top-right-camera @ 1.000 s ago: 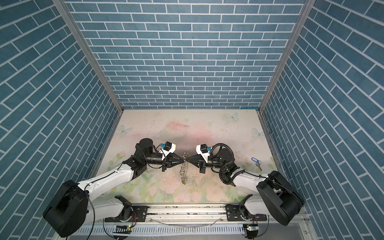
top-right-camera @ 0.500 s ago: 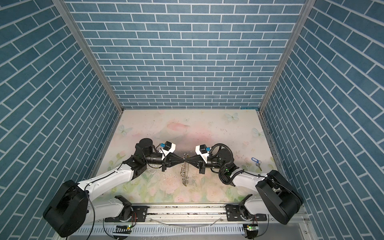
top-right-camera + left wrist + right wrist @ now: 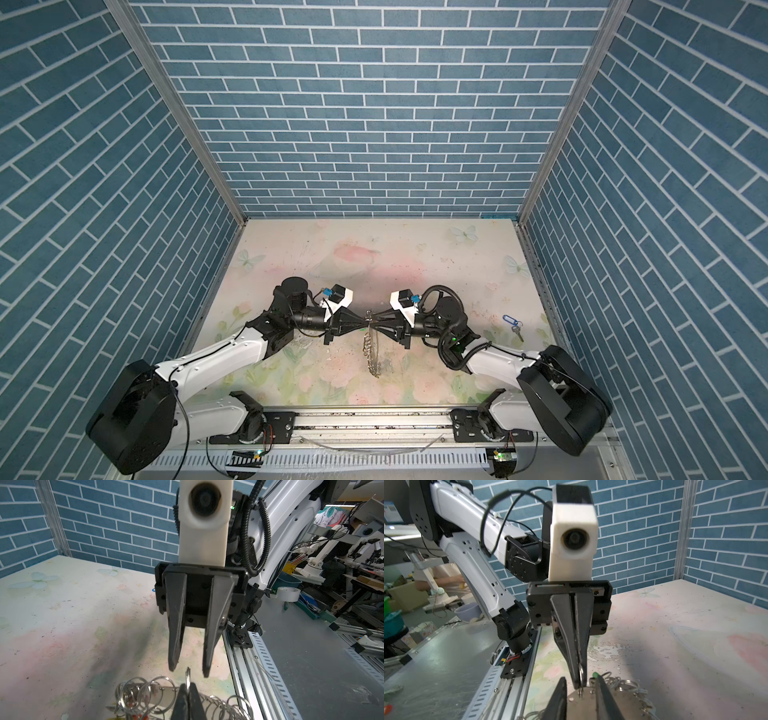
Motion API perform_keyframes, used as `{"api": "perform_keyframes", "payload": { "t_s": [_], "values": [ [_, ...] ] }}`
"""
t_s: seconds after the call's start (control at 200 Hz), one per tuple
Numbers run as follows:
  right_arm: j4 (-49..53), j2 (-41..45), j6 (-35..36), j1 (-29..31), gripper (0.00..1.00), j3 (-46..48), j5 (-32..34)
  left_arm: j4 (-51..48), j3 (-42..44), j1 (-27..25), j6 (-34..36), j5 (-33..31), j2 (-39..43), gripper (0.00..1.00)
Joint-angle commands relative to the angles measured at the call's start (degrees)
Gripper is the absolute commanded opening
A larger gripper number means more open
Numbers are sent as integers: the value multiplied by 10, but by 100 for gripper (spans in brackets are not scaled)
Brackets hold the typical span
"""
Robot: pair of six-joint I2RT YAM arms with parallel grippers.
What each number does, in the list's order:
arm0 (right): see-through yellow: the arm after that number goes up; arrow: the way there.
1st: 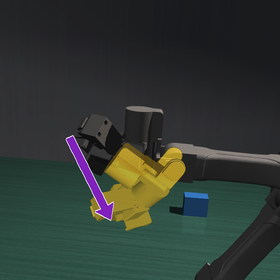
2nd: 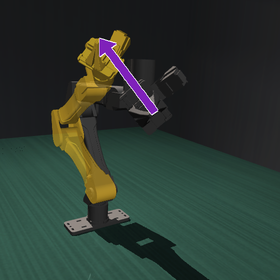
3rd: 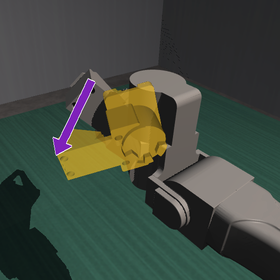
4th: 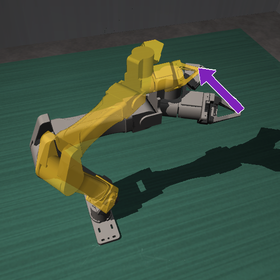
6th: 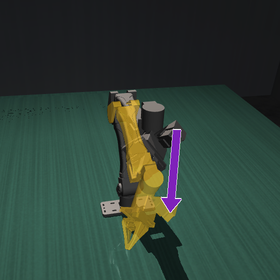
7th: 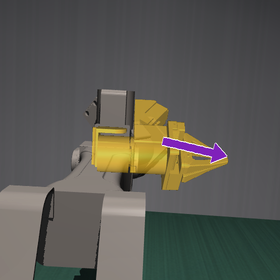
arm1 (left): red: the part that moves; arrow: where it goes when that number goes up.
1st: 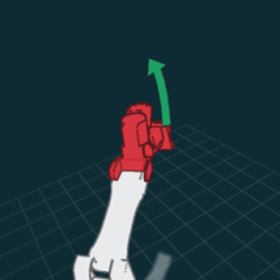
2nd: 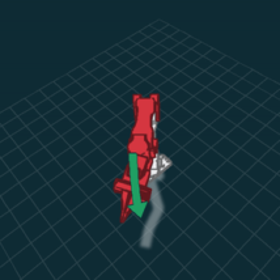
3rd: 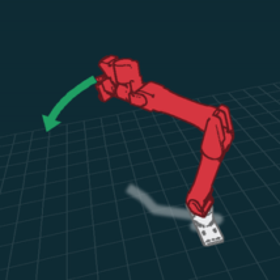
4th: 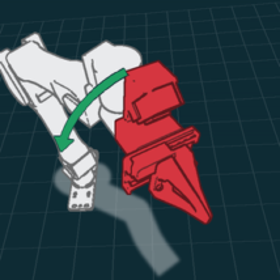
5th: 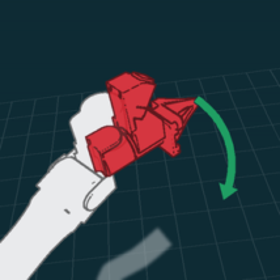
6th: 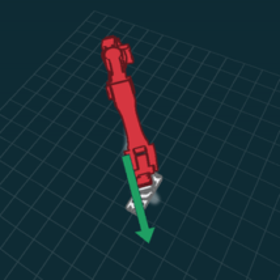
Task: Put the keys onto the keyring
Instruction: 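Hold the plate with the left gripper while the right releases it and withdraws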
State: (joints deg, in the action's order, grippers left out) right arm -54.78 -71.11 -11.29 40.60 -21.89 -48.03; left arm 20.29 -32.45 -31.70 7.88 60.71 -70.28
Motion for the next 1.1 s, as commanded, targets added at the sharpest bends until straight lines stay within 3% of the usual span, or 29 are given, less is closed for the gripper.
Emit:
{"api": "perform_keyframes", "payload": {
  "t_s": [0.0, 0.24, 0.4, 0.545, 0.62, 0.81, 0.95, 1.09],
  "values": [
    [99, 67, 66, -1, 35, -4, 56, -32, -23, -1, 25, -10, 12, 0],
    [313, 190, 79, -17, 39, -20, 275, -48, -21, -15, 37, -70, 10, 0],
    [510, 208, 13, -57, 42, -83, 482, -14, -2, -28, 20, -121, 4, 0],
    [678, 167, -71, -132, 42, -153, 598, 59, 21, -29, -17, -149, -7, 0],
    [745, 143, -107, -172, 43, -181, 625, 80, 31, -29, -26, -166, -11, 0],
    [847, 77, -172, -272, 45, -231, 614, 105, 44, -28, -32, -188, -9, 0],
    [866, 22, -205, -337, 49, -249, 603, 133, 44, -28, -45, -181, -31, 0],
    [860, -11, -234, -360, 54, -251, 598, 200, 45, -27, -74, -164, -73, 0]
  ]
}}
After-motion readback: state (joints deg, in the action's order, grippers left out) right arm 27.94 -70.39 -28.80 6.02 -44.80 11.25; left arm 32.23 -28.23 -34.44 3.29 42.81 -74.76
